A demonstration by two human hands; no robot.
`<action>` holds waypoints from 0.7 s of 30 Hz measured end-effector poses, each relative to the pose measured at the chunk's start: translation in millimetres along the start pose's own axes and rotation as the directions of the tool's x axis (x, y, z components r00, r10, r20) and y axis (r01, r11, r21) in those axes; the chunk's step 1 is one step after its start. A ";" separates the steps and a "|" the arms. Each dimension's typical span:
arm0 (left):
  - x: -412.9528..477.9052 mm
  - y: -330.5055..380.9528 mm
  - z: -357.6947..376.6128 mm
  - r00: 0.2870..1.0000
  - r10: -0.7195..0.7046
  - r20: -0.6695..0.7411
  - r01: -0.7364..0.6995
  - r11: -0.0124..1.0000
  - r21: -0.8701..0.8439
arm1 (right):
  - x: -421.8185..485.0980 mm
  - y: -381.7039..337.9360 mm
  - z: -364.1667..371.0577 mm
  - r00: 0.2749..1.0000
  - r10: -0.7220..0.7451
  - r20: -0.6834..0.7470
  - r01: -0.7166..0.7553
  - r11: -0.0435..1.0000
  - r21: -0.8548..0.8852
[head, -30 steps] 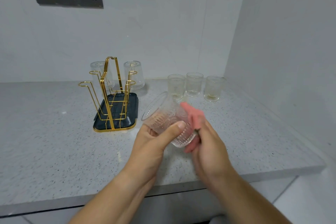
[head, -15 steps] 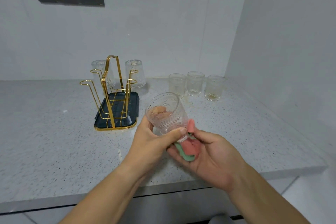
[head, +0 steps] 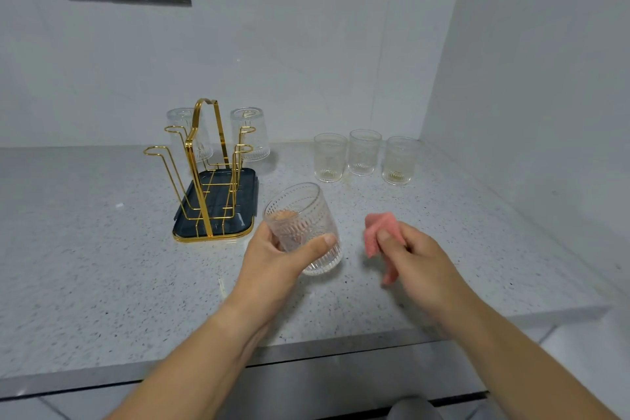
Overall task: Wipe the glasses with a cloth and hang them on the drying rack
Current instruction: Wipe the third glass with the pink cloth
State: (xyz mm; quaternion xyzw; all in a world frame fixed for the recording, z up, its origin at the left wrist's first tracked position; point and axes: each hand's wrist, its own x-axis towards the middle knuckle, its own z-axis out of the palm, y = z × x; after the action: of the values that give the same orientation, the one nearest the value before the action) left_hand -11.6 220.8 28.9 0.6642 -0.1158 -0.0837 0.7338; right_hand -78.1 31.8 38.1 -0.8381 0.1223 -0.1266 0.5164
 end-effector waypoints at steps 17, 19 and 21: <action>-0.7 1.5 -10.2 0.997 -0.010 0.074 0.009 1.000 0.010 | 8.7 5.3 13.8 0.994 -0.102 -0.045 0.094 0.983 -0.156; -0.2 8.9 -13.7 0.997 0.007 0.075 -0.007 1.000 0.007 | 1.7 -14.7 24.7 1.000 -0.023 -0.020 0.024 0.997 0.068; 1.2 16.7 -18.3 0.997 0.030 0.071 -0.031 0.999 0.010 | 0.8 -27.7 36.6 0.988 0.107 0.110 -0.143 0.905 0.400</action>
State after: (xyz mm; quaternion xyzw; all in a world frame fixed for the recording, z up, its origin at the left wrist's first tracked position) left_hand -5.8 239.6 43.9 0.6630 -0.1523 -0.0954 0.7268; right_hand -62.9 74.1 47.1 -0.7073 0.1245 -0.0798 0.6913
